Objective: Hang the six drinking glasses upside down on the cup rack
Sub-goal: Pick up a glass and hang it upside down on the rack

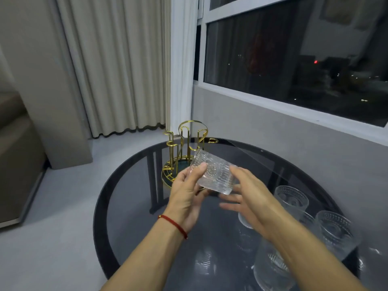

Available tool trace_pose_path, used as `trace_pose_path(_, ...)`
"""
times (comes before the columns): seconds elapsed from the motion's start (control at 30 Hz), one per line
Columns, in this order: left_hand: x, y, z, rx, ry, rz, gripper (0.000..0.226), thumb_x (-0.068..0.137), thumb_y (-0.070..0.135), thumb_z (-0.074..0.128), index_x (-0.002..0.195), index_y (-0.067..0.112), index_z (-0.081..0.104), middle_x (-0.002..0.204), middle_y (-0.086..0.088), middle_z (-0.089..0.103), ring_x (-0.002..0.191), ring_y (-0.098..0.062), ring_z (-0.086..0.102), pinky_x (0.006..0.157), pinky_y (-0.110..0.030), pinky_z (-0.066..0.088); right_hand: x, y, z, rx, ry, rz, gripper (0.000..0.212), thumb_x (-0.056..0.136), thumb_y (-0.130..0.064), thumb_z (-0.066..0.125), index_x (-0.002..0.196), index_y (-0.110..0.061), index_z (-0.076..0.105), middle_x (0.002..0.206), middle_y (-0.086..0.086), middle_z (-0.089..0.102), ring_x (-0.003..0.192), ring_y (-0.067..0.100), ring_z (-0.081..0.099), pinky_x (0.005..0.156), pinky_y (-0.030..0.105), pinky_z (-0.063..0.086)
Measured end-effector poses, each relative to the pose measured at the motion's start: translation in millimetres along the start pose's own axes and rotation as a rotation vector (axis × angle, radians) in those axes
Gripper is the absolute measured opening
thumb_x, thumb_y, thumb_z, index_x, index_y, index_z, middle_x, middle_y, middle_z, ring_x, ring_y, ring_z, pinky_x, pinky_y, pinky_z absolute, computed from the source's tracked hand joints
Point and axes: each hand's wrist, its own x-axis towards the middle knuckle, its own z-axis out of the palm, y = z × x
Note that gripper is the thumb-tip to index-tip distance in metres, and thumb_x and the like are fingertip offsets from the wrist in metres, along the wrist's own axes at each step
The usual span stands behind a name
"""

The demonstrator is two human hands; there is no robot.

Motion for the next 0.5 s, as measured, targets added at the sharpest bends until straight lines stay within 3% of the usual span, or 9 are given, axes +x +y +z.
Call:
trace_pose_path(0.07,9,-3,-2,0.003,-0.015,-0.004,0.075,0.082,0.025,0.084,0.141,-0.006,0.049,0.136,-0.028,0.063,0.128,-0.044,0.059,0.098,-0.050,0.053,16,-2,0,0.093,-0.011,-0.011,0.031,0.109,-0.032,0.050,0.131,-0.012,0.061,0.118,0.012,0.079,0.108,0.032,0.077,0.095,0.050,0.060)
trace_pose_path(0.13,20,-5,-11,0.136,-0.031,0.021,0.070,0.084,0.038,0.081,0.139,0.002,0.055,0.134,-0.022,0.067,0.124,-0.036,0.064,0.100,-0.046,0.056,32,-3,-5,0.077,0.019,-0.065,0.031,0.109,-0.028,0.053,0.131,-0.009,0.062,0.119,0.010,0.079,0.107,0.028,0.077,0.091,0.046,0.062)
trace_pose_path(0.23,33,-18,-43,0.761,0.015,0.195,0.053,0.088,0.060,0.063,0.131,0.031,0.057,0.138,0.001,0.061,0.124,-0.012,0.058,0.098,-0.028,0.052,57,-15,-21,-0.164,0.198,-0.203,0.043,0.106,-0.033,0.057,0.146,-0.018,0.052,0.134,-0.008,0.064,0.101,0.015,0.071,0.089,0.041,0.062)
trace_pose_path(0.3,43,-32,-71,1.196,0.065,0.325,0.040,0.099,0.053,0.055,0.137,0.042,0.047,0.149,0.010,0.048,0.142,-0.016,0.041,0.112,-0.037,0.042,73,-30,-38,-0.316,0.328,-0.296,0.054,0.104,-0.040,0.058,0.154,-0.026,0.042,0.146,-0.003,0.054,0.112,0.019,0.066,0.099,0.048,0.058)
trace_pose_path(0.37,56,-49,-95,1.500,0.031,0.323,0.059,0.098,0.053,0.051,0.154,0.043,0.032,0.167,0.012,0.022,0.157,-0.018,0.012,0.123,-0.047,0.023,96,-46,-50,-0.360,0.427,-0.373,0.056,0.103,-0.040,0.059,0.154,-0.026,0.041,0.150,0.007,0.053,0.125,0.028,0.061,0.105,0.054,0.053)
trace_pose_path(0.43,67,-60,-107,1.696,-0.008,0.291,0.071,0.097,0.056,0.045,0.159,0.046,0.012,0.172,0.011,-0.004,0.158,-0.016,-0.009,0.126,-0.049,0.010,120,-65,-53,-0.336,0.474,-0.427,0.056,0.103,-0.035,0.059,0.155,-0.023,0.040,0.150,0.002,0.051,0.128,0.027,0.059,0.104,0.054,0.054)
trace_pose_path(0.5,73,-66,-112,1.754,0.006,0.291,0.073,0.098,0.058,0.039,0.160,0.046,0.003,0.172,0.012,-0.011,0.156,-0.015,-0.017,0.126,-0.048,0.003,143,-83,-43,-0.296,0.442,-0.472,0.057,0.104,-0.031,0.059,0.157,-0.020,0.039,0.152,-0.004,0.045,0.131,0.023,0.055,0.098,0.048,0.059)
